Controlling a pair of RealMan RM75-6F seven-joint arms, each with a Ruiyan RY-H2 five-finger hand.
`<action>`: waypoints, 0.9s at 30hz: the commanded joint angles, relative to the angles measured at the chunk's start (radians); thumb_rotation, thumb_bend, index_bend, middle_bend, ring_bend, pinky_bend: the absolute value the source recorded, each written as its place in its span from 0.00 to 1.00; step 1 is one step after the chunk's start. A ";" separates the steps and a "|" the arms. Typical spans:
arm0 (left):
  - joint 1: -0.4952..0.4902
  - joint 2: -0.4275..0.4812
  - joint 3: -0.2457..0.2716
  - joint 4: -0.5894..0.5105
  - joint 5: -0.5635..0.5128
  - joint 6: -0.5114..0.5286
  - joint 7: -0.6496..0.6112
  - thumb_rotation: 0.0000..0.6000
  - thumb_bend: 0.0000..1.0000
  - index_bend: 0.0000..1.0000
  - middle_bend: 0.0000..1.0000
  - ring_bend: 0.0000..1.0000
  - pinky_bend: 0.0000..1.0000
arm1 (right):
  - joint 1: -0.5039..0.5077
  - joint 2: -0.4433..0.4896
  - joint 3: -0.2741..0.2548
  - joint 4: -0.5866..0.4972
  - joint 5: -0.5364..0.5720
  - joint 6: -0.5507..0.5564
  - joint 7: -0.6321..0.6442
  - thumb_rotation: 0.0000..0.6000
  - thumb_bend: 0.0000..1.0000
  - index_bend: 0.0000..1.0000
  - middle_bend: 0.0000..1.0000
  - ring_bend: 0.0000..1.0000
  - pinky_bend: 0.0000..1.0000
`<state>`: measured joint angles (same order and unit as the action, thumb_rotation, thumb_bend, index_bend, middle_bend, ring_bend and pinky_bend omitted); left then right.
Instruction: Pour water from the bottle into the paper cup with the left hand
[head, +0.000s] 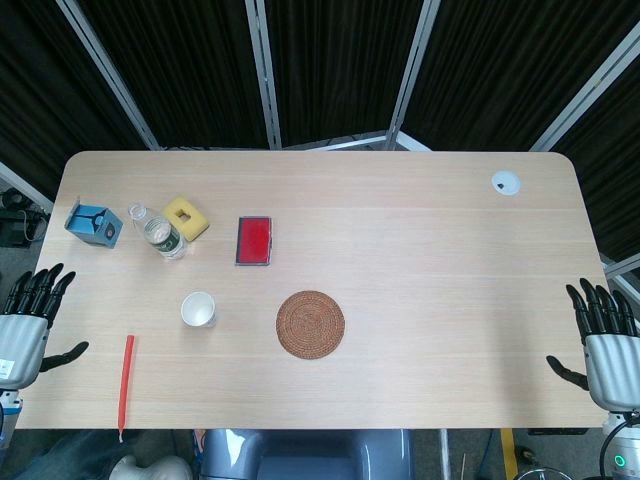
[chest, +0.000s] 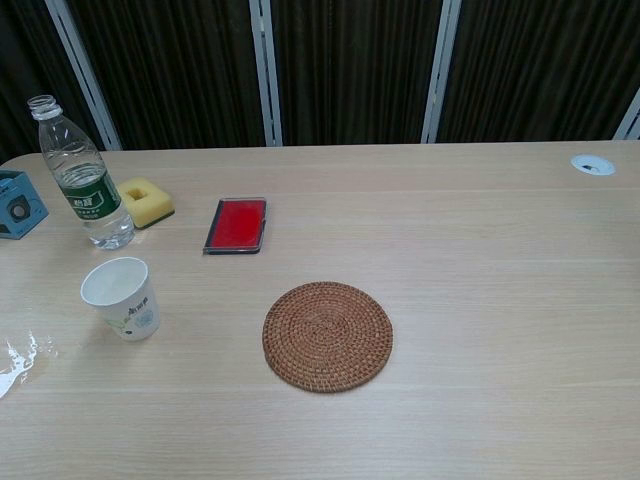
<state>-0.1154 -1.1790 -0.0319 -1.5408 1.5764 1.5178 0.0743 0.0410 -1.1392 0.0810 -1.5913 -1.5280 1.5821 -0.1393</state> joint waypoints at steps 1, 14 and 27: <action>-0.001 -0.002 0.000 0.003 -0.003 -0.004 -0.001 1.00 0.00 0.00 0.00 0.00 0.00 | 0.001 0.003 0.000 -0.004 0.000 -0.004 0.002 1.00 0.00 0.00 0.00 0.00 0.00; -0.172 -0.108 -0.127 0.086 -0.169 -0.274 -0.449 1.00 0.00 0.00 0.00 0.00 0.00 | 0.013 0.014 0.012 -0.004 0.045 -0.050 0.031 1.00 0.00 0.00 0.00 0.00 0.00; -0.293 -0.242 -0.244 0.231 -0.384 -0.490 -0.609 1.00 0.00 0.00 0.00 0.00 0.00 | 0.037 0.005 0.032 0.017 0.118 -0.118 0.020 1.00 0.00 0.00 0.00 0.00 0.00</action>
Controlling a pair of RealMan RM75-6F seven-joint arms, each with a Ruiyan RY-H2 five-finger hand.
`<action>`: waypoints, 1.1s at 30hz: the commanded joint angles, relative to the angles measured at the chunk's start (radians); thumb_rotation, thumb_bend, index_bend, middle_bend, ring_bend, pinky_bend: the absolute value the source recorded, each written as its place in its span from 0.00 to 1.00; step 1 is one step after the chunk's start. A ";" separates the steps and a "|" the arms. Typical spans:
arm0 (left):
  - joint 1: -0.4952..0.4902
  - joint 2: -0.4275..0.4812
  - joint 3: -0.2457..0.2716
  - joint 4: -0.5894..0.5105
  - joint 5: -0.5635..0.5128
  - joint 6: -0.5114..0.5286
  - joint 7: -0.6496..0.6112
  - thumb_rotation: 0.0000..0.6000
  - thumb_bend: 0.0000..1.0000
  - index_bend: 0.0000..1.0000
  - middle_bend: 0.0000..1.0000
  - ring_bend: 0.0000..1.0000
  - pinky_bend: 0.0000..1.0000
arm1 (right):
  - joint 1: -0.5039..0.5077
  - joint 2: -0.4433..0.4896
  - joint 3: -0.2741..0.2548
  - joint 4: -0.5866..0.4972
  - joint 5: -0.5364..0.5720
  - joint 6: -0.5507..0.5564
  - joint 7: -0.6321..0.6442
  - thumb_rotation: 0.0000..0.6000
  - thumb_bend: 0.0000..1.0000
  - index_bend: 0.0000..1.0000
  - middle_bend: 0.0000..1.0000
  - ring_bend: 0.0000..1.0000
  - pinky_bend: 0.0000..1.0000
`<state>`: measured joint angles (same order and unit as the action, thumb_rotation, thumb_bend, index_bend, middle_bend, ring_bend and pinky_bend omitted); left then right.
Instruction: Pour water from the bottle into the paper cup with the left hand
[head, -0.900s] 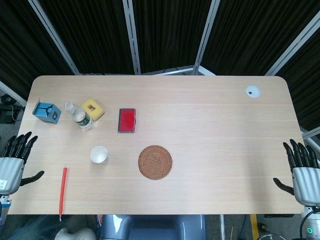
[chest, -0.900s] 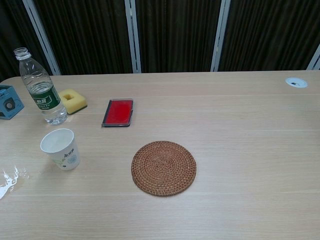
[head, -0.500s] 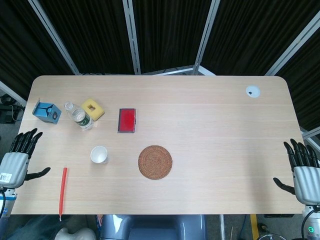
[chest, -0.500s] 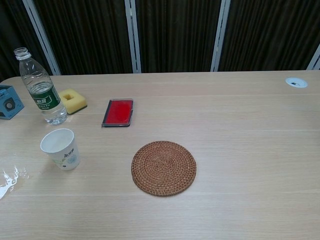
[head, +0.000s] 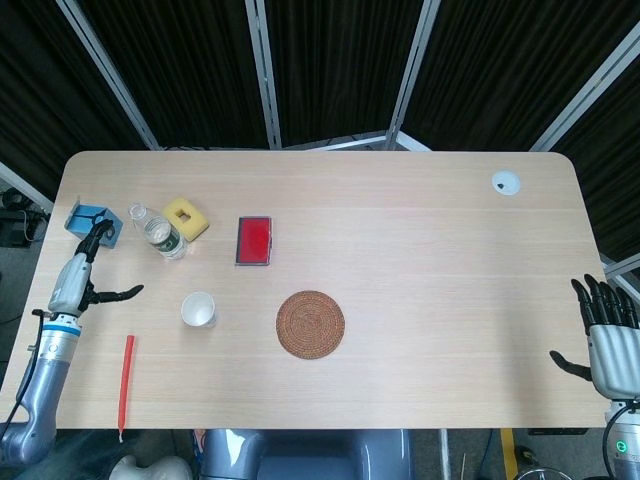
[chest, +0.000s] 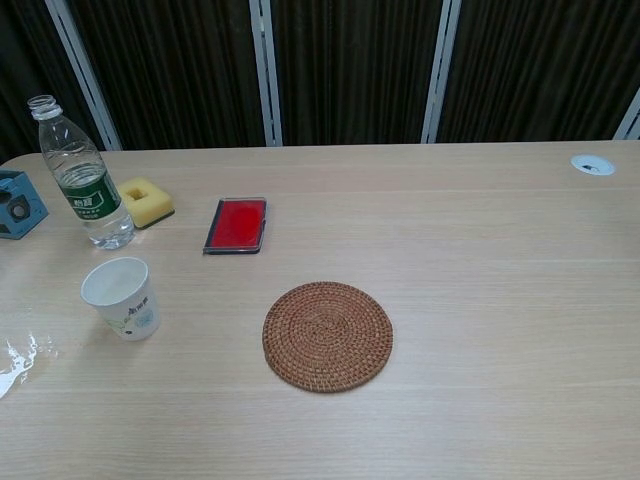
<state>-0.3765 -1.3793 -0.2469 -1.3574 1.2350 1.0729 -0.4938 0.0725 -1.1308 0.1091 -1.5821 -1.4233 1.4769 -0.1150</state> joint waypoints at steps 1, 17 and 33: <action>-0.037 -0.054 -0.034 0.065 -0.057 -0.059 -0.052 1.00 0.00 0.00 0.00 0.00 0.00 | 0.007 -0.005 0.005 0.010 0.020 -0.019 -0.005 1.00 0.00 0.00 0.00 0.00 0.00; -0.162 -0.243 -0.101 0.420 -0.091 -0.215 -0.242 1.00 0.00 0.00 0.00 0.00 0.00 | 0.031 -0.026 0.021 0.033 0.077 -0.062 -0.035 1.00 0.00 0.00 0.00 0.00 0.00; -0.281 -0.387 -0.111 0.688 -0.049 -0.315 -0.393 1.00 0.00 0.00 0.00 0.00 0.00 | 0.043 -0.043 0.029 0.043 0.101 -0.072 -0.059 1.00 0.00 0.00 0.00 0.00 0.00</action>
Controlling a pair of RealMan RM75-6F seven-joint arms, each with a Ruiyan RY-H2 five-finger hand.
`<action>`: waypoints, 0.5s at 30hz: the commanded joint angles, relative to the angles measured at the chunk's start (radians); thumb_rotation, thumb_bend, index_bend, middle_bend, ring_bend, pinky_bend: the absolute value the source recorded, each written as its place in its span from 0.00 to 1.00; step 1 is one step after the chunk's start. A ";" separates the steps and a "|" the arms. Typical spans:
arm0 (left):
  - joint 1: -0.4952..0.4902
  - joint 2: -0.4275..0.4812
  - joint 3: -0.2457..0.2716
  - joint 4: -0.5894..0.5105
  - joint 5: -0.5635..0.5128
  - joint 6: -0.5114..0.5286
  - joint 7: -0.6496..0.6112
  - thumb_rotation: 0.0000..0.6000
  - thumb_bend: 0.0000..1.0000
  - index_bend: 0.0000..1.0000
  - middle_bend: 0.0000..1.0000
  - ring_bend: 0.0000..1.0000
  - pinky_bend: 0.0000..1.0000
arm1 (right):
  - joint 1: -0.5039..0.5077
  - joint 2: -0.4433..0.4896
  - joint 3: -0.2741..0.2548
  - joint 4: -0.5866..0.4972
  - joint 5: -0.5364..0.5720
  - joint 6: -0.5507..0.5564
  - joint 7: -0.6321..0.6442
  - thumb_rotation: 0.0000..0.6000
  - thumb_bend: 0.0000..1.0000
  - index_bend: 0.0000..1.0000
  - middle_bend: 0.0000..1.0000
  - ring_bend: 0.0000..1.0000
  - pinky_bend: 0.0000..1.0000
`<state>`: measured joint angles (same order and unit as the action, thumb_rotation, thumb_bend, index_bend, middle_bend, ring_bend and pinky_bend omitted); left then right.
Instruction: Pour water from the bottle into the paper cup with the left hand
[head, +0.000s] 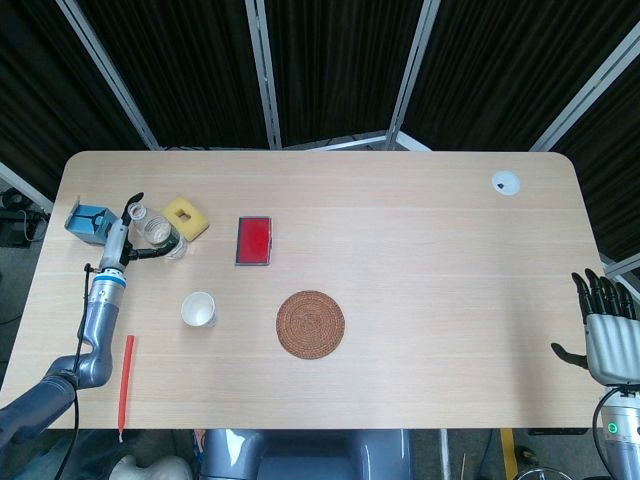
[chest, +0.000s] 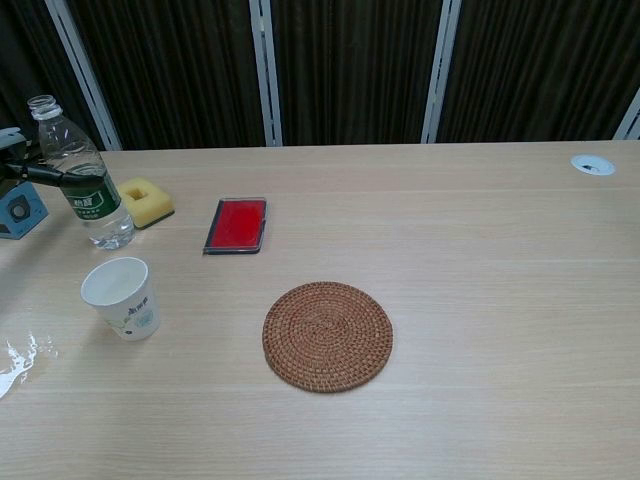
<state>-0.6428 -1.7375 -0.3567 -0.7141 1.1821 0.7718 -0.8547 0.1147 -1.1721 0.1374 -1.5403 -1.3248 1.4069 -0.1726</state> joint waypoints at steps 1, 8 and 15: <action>-0.017 -0.033 0.000 0.054 0.006 -0.017 -0.040 1.00 0.00 0.00 0.00 0.00 0.00 | 0.001 -0.002 0.001 0.002 0.004 -0.002 -0.001 1.00 0.00 0.00 0.00 0.00 0.00; -0.039 -0.076 0.011 0.133 0.040 -0.030 -0.153 1.00 0.00 0.07 0.03 0.00 0.08 | 0.005 -0.008 0.004 0.013 0.016 -0.008 -0.005 1.00 0.00 0.00 0.00 0.00 0.00; -0.052 -0.104 0.002 0.183 0.037 -0.042 -0.220 1.00 0.17 0.42 0.33 0.20 0.24 | 0.007 -0.009 0.007 0.019 0.025 -0.014 0.001 1.00 0.00 0.00 0.00 0.00 0.00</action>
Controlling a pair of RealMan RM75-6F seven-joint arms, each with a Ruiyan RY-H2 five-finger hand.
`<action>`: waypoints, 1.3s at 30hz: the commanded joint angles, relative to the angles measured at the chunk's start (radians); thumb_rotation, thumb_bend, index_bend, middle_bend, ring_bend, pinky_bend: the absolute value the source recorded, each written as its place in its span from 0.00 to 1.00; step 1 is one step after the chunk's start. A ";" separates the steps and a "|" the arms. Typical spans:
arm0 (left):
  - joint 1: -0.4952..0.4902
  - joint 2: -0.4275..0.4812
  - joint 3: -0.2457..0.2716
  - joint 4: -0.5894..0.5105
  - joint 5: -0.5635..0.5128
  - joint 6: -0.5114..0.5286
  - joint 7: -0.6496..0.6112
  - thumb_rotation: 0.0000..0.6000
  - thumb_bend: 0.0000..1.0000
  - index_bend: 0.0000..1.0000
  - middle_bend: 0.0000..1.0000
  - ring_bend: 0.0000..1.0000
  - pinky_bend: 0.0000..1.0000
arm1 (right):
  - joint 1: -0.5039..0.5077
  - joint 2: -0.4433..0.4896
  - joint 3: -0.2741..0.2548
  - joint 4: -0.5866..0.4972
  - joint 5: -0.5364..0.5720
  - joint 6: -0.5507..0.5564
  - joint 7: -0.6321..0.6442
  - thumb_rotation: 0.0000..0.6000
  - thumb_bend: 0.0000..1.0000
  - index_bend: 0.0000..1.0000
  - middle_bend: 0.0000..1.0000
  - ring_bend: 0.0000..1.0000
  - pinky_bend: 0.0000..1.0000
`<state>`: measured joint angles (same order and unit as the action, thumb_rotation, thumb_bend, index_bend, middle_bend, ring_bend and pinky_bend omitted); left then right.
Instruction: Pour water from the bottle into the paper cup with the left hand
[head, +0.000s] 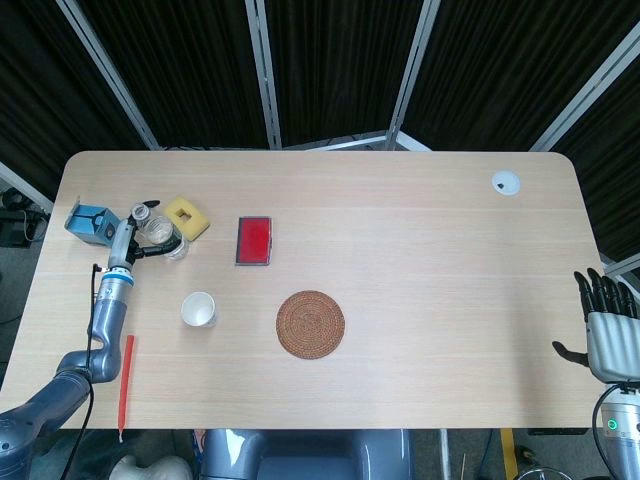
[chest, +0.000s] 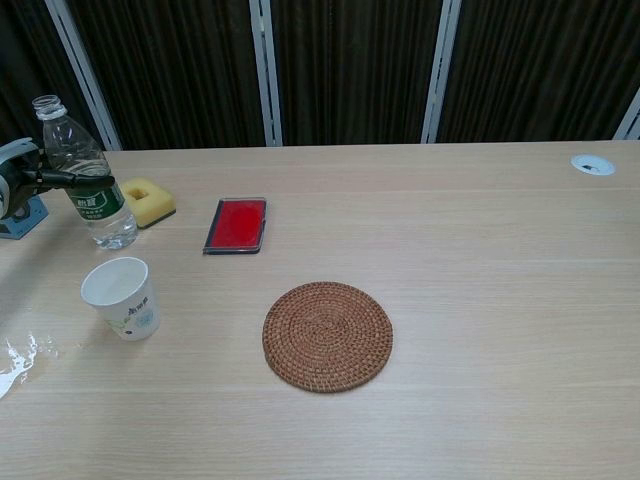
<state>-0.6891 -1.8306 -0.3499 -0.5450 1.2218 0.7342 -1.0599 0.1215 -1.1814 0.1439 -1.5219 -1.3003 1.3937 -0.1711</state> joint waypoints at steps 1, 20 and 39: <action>-0.007 -0.013 -0.008 0.017 -0.004 -0.005 -0.021 1.00 0.22 0.45 0.36 0.22 0.24 | 0.000 -0.001 0.000 0.001 0.001 -0.001 0.000 1.00 0.00 0.00 0.00 0.00 0.00; 0.012 0.111 0.043 -0.124 0.072 0.072 0.010 1.00 0.57 0.65 0.51 0.36 0.37 | -0.001 0.009 -0.007 -0.009 -0.006 -0.001 0.015 1.00 0.00 0.00 0.00 0.00 0.00; 0.044 0.339 0.164 -0.383 0.180 0.140 0.359 1.00 0.76 0.68 0.54 0.39 0.43 | -0.004 0.019 -0.016 -0.030 -0.024 0.008 0.019 1.00 0.00 0.00 0.00 0.00 0.00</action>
<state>-0.6513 -1.5392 -0.2137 -0.8809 1.3709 0.8491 -0.7584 0.1172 -1.1619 0.1282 -1.5527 -1.3244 1.4023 -0.1517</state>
